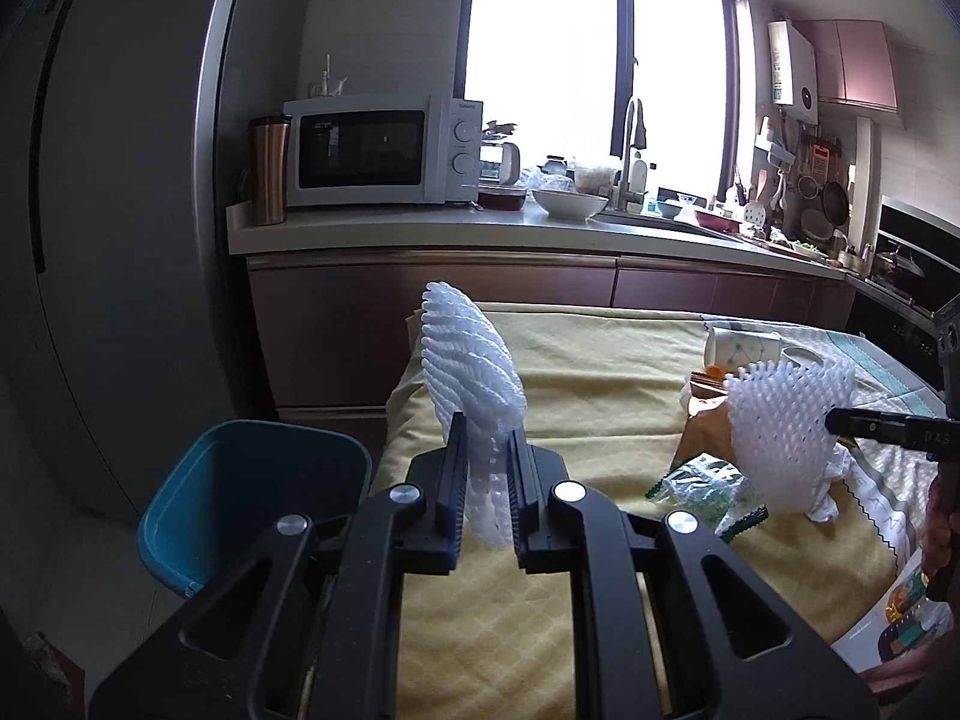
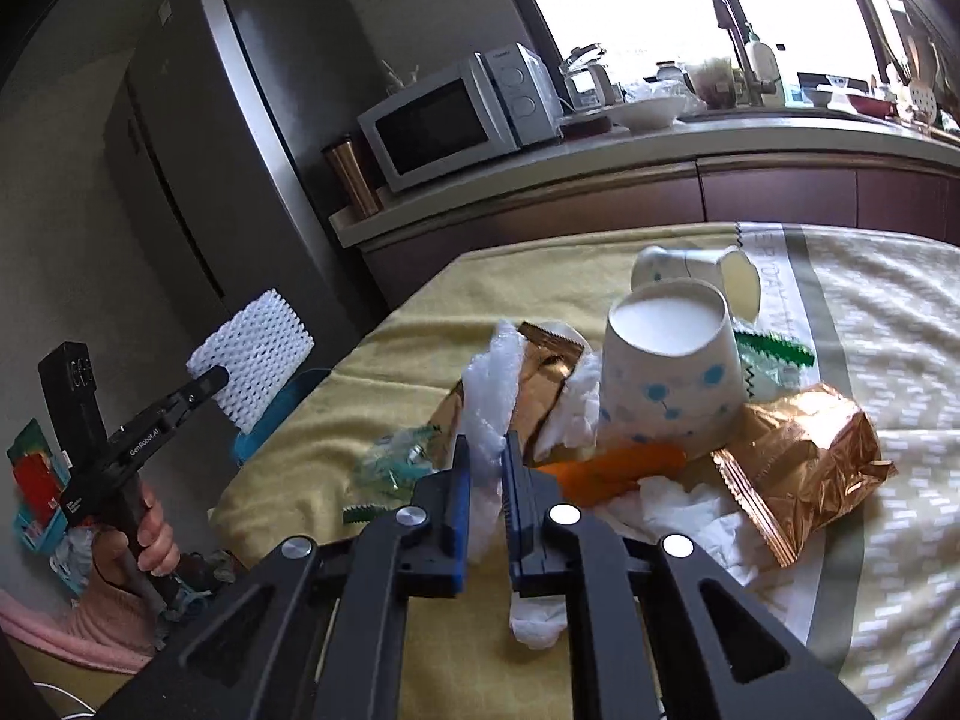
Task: Collect trash
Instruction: 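Lift the foam nets and carry both tools over the blue bin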
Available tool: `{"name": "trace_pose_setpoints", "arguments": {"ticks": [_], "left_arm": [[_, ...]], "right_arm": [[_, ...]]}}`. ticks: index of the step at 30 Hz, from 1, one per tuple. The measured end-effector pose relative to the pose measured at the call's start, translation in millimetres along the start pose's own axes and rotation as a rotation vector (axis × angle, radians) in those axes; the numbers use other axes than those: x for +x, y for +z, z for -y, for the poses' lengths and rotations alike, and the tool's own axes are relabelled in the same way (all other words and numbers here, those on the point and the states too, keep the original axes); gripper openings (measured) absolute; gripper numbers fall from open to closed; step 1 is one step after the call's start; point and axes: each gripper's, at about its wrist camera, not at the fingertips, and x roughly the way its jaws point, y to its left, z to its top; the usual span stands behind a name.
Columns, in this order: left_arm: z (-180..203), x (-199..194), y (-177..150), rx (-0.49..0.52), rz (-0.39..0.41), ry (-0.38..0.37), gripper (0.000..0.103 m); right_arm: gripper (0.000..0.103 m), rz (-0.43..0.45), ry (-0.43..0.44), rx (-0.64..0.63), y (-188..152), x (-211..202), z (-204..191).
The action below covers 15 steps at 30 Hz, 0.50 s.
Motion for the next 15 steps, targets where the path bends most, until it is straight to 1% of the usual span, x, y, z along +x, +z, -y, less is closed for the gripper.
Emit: {"name": "trace_pose_setpoints", "arguments": {"ticks": [2, 5, 8, 11, 12, 15], "left_arm": [[-10.8, -4.3, 1.1, -0.003, 0.005, 0.031, 0.013], [-28.3, -10.5, 3.3, -0.008, 0.008, 0.084, 0.013], [-47.4, -12.8, 4.7, -0.013, 0.003, 0.145, 0.013], [-66.7, -11.4, 1.6, -0.024, -0.016, 0.183, 0.013], [-72.9, -8.6, 0.1, -0.031, -0.032, 0.19, 0.013], [-87.4, 1.5, -6.4, -0.029, -0.075, 0.224, 0.013]], "right_arm": [[0.009, 0.033, 0.003, -0.031, 7.4, -7.3, -9.8], [0.009, 0.096, 0.033, -0.079, 25.7, -19.2, -26.5], [0.009, 0.129, 0.103, -0.109, 42.1, -18.7, -42.8], [0.009, 0.112, 0.185, -0.126, 55.9, 0.0, -60.7], [0.009, 0.095, 0.221, -0.135, 59.1, 11.3, -69.2], [0.009, 0.047, 0.285, -0.167, 61.6, 44.6, -95.8]]}}
